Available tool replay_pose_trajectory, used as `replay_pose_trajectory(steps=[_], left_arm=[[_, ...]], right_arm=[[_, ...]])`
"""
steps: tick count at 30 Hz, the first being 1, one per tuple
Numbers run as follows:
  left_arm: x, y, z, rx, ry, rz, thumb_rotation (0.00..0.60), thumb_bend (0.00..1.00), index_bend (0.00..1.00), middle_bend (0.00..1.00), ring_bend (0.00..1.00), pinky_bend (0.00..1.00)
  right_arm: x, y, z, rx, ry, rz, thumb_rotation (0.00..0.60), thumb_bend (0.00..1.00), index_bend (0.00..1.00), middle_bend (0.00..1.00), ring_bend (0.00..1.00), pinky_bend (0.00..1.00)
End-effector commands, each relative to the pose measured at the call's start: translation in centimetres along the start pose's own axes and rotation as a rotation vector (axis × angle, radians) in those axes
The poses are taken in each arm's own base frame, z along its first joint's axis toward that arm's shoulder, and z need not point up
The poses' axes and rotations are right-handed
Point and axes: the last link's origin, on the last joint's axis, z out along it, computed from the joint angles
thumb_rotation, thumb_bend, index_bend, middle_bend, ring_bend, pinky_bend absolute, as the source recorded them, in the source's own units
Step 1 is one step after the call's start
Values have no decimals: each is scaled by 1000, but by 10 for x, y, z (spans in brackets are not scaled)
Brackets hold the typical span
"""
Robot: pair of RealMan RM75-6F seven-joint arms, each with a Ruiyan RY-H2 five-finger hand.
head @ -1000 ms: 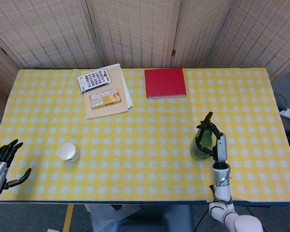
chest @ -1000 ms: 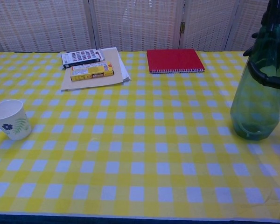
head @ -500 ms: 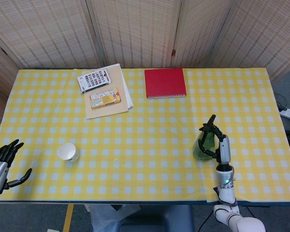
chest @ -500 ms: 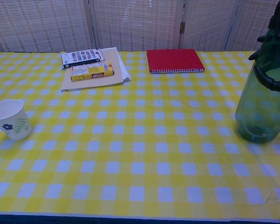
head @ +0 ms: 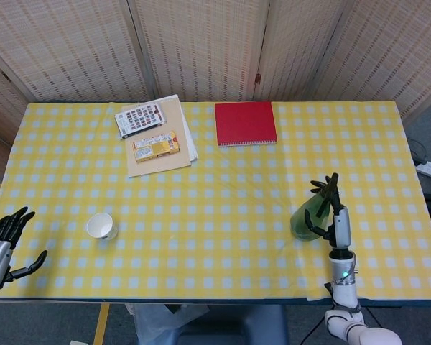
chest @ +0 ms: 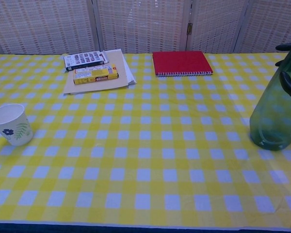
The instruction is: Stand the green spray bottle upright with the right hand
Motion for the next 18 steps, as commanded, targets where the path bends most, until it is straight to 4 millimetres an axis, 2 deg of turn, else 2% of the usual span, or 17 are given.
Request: replay_pose_trajectory(steps=[1,11,18], left_arm=[[0,0,0,-1,1,0,225,366,84,44,31,35],[0,1,0,-5,5,1,223,367,94,50,34,41],[-1,1,1,-5,1,2,224,366,88,50,35,42]], right_arm=[[3,-1,-4,6,4,5,600,444,36,241,301,261],[20,-10,-20,57,26,14,600,444,31,229,293,243],[31,-10,-25,48,60,20,600,444,25,222,281,231]])
